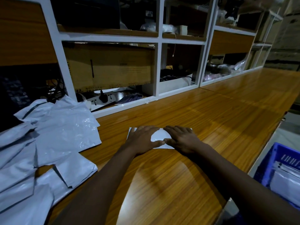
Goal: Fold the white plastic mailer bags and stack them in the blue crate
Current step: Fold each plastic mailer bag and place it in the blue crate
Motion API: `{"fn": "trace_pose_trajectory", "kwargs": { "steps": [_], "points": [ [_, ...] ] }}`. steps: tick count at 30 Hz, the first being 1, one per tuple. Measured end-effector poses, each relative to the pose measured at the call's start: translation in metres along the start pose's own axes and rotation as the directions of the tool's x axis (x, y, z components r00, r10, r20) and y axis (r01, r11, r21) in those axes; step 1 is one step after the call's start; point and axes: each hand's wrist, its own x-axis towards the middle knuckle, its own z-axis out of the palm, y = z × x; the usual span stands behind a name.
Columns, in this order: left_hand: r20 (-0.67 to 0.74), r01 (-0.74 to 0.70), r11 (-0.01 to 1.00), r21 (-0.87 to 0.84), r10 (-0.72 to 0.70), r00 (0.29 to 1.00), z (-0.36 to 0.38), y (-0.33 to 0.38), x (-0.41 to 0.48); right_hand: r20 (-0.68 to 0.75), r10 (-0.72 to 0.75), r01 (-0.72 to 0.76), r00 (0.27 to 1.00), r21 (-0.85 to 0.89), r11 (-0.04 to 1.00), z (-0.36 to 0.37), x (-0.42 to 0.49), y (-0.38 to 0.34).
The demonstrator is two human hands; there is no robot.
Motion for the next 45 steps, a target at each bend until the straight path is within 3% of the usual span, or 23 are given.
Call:
{"fn": "trace_pose_trajectory", "kwargs": {
  "steps": [17,22,26,31,38,42,45],
  "points": [
    [0.115,0.255,0.966,0.043,-0.258,0.959,-0.008,0.0,-0.025,0.073,0.236,-0.239,0.969,0.038,0.97,0.001,-0.028,0.002],
    [0.022,0.308,0.949,0.067,-0.31,0.95,-0.007,0.006,-0.042,-0.064,0.32,-0.312,0.945,0.11,0.944,0.009,-0.05,-0.004],
    [-0.22,0.311,0.934,0.175,-0.271,0.937,-0.009,0.024,-0.047,-0.165,0.423,-0.418,0.891,0.068,0.906,0.014,-0.05,-0.013],
    [-0.318,0.251,0.946,0.206,-0.177,0.931,-0.001,0.046,-0.036,-0.288,0.372,-0.349,0.883,0.13,0.928,0.005,-0.023,-0.055],
    [-0.345,0.164,0.96,0.226,-0.079,0.935,0.001,0.05,-0.014,-0.312,0.222,-0.19,0.924,0.131,0.973,0.012,0.012,-0.063],
    [-0.267,0.104,0.958,0.267,-0.03,0.963,0.004,0.044,0.001,-0.211,0.199,-0.185,0.957,0.087,0.979,0.011,0.02,-0.057],
    [-0.267,0.031,0.983,0.181,0.019,0.964,0.013,0.037,0.007,-0.194,0.204,-0.203,0.96,0.024,0.979,0.014,0.024,-0.054]
  ]
}}
